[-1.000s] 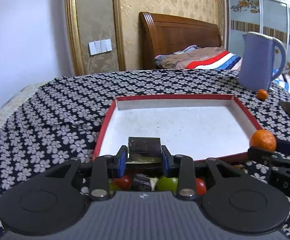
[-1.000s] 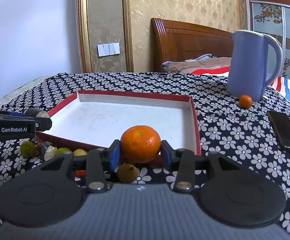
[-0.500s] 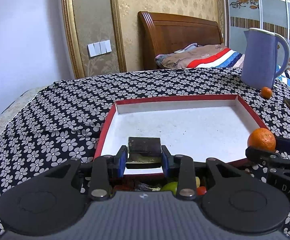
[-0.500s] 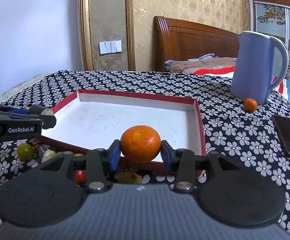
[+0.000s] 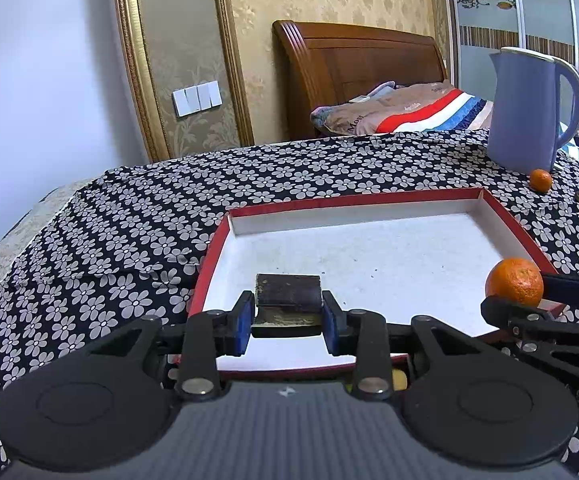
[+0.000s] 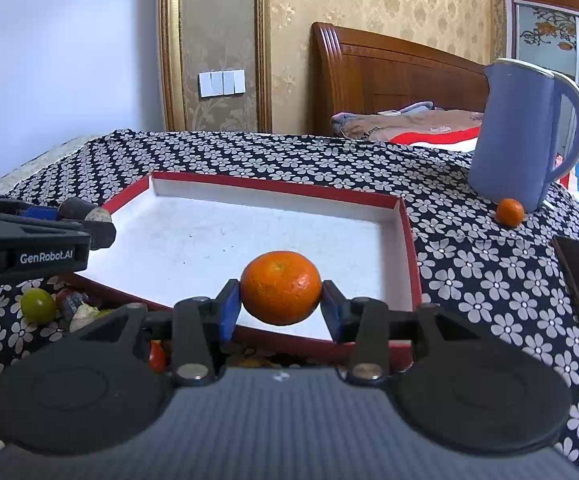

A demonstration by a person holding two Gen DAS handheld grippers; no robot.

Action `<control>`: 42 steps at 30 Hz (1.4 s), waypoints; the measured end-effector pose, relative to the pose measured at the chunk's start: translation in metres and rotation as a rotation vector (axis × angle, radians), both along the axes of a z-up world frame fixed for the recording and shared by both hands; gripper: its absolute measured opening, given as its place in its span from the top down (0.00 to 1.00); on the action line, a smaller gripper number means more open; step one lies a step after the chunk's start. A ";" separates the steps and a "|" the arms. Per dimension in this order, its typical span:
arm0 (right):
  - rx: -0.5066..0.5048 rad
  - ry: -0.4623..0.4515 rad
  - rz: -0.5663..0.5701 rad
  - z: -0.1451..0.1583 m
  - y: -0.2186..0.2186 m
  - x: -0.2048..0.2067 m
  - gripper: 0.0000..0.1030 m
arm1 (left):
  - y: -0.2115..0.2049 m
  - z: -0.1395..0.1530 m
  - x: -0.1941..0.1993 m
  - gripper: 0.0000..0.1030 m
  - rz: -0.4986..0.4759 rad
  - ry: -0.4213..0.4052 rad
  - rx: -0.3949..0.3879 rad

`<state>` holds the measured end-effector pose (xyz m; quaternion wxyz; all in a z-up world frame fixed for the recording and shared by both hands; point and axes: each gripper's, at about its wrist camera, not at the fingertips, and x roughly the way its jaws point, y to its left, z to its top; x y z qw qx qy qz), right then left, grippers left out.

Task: Organize fruits
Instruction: 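Lift and carry the block with left tool while right tool carries the orange into the tray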

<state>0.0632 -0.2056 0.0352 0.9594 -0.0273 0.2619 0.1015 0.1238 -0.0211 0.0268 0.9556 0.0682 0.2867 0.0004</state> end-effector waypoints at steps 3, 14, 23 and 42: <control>-0.004 0.006 0.002 -0.001 0.002 0.004 0.60 | 0.001 -0.002 0.006 0.67 0.002 0.013 -0.008; -0.001 0.020 0.017 0.001 0.007 0.024 0.60 | 0.002 -0.009 0.025 0.67 0.023 0.037 0.013; -0.003 0.039 0.028 -0.002 0.013 0.038 0.60 | 0.003 -0.015 0.040 0.67 0.022 0.060 0.018; -0.005 0.081 0.020 -0.007 0.017 0.083 0.60 | -0.001 -0.018 0.080 0.67 0.043 0.097 0.022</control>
